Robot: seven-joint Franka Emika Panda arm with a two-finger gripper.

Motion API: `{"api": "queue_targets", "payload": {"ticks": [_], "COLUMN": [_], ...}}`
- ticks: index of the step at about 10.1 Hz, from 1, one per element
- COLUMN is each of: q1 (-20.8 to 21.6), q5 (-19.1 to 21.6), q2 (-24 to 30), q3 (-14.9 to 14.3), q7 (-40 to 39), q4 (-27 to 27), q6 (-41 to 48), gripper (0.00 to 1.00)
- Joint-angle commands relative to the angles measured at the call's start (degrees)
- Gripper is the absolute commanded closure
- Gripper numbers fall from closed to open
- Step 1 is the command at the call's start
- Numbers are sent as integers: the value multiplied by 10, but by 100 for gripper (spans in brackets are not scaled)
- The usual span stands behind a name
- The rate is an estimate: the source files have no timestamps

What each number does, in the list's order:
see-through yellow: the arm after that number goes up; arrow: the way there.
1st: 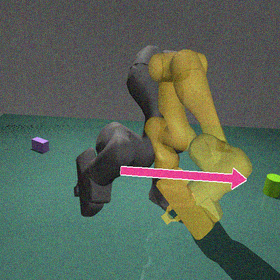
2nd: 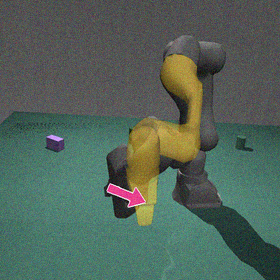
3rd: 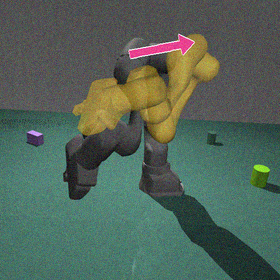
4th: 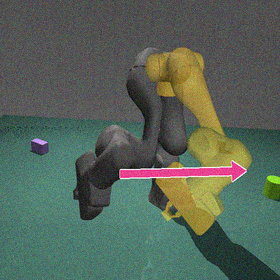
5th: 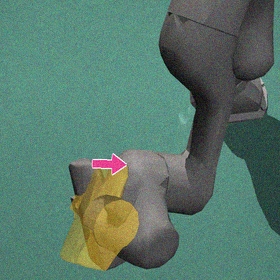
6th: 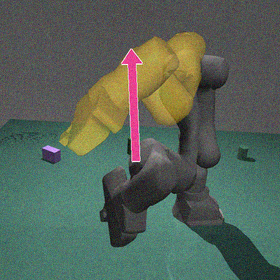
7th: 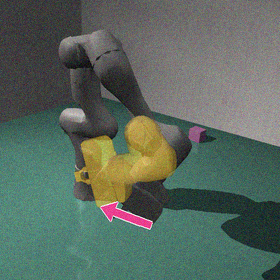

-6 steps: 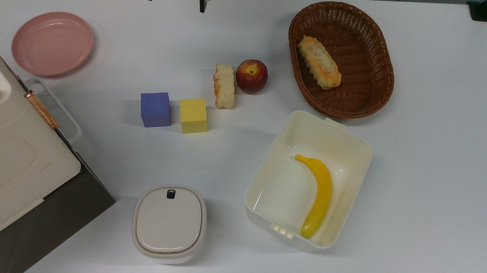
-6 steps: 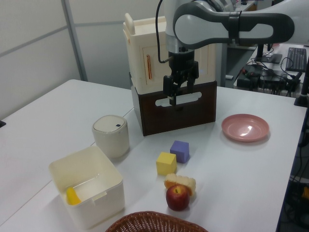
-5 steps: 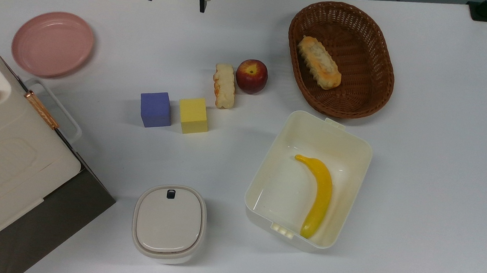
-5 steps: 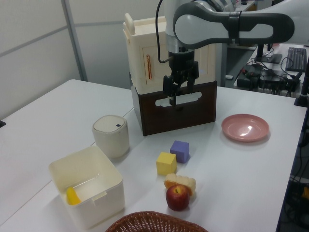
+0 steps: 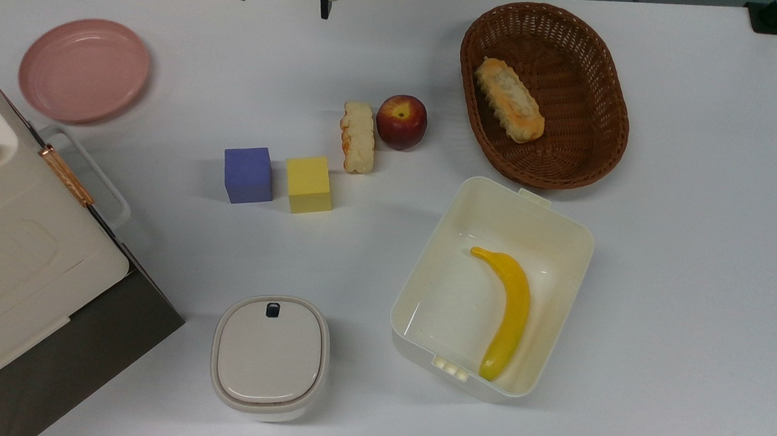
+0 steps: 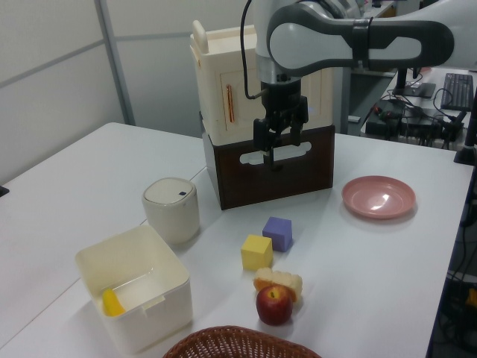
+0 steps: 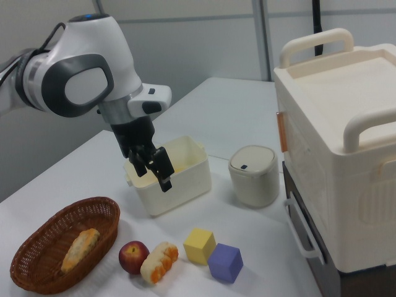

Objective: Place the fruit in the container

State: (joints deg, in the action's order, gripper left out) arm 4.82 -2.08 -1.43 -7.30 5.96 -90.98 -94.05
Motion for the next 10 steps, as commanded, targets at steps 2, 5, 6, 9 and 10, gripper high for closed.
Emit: {"api": "queue_targets", "payload": {"ticks": [2, 5, 6, 9, 10], "q1": [20, 61, 75, 103, 118], "q5": [25, 28, 32, 59, 60], "q2": [9, 4, -1, -49, -69], "q3": [8, 8, 8, 8, 8], "q7": [2, -12, -11, -10, -6], "q4": [-65, -134, -155, -182, -186], "q6": [0, -24, -44, -103, -123], "gripper": [0, 0, 0, 0, 0]}}
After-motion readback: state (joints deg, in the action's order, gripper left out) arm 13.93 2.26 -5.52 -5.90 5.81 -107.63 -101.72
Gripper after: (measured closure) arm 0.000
